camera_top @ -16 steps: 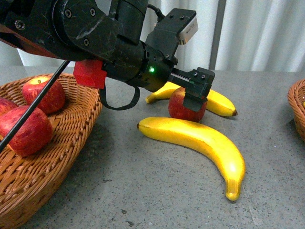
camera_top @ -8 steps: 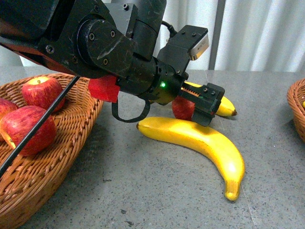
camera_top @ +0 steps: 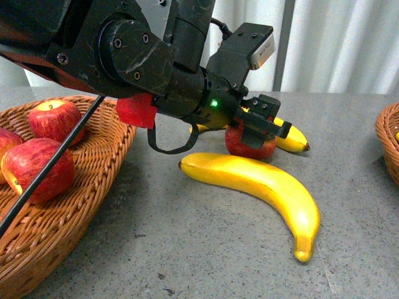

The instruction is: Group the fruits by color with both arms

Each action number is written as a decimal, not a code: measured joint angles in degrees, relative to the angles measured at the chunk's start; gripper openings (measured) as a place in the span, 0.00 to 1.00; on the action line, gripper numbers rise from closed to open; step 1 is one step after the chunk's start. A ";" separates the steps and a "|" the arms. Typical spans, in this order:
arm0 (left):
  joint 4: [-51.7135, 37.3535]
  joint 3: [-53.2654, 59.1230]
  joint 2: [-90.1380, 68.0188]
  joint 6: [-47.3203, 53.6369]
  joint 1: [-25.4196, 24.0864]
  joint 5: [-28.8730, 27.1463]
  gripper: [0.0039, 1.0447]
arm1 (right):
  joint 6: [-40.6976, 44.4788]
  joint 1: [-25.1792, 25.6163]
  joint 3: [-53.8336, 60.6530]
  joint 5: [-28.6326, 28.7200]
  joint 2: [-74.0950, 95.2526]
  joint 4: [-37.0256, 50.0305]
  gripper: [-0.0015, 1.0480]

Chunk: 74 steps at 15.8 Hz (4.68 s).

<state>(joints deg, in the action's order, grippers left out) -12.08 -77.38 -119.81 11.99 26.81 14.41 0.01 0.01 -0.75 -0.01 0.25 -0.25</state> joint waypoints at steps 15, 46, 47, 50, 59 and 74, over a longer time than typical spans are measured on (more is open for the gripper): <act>-6.56 25.05 29.68 -27.56 -11.50 -30.62 0.46 | 0.00 0.00 0.00 0.00 0.00 -0.02 0.94; -4.63 74.60 100.00 -11.93 -26.73 -14.43 0.01 | 0.00 0.00 0.00 0.00 0.00 0.00 0.94; -3.74 74.88 101.39 -11.93 -26.73 -14.40 0.01 | 0.00 0.00 0.00 0.00 0.00 0.00 0.94; -2.91 76.54 104.56 -11.96 -26.73 -14.43 0.01 | 0.00 0.00 0.00 0.00 0.00 0.00 0.94; 12.94 76.52 119.23 -11.96 -26.73 -14.49 0.01 | 0.00 0.00 0.00 0.00 0.00 0.07 0.94; 12.26 76.52 119.23 -11.96 -26.73 -14.38 0.94 | -4.50 3.89 -0.46 11.43 4.98 2.08 0.94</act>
<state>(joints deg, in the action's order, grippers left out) 0.19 -0.86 -0.58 0.03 0.08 0.03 -4.49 3.90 -1.21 11.42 5.23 1.83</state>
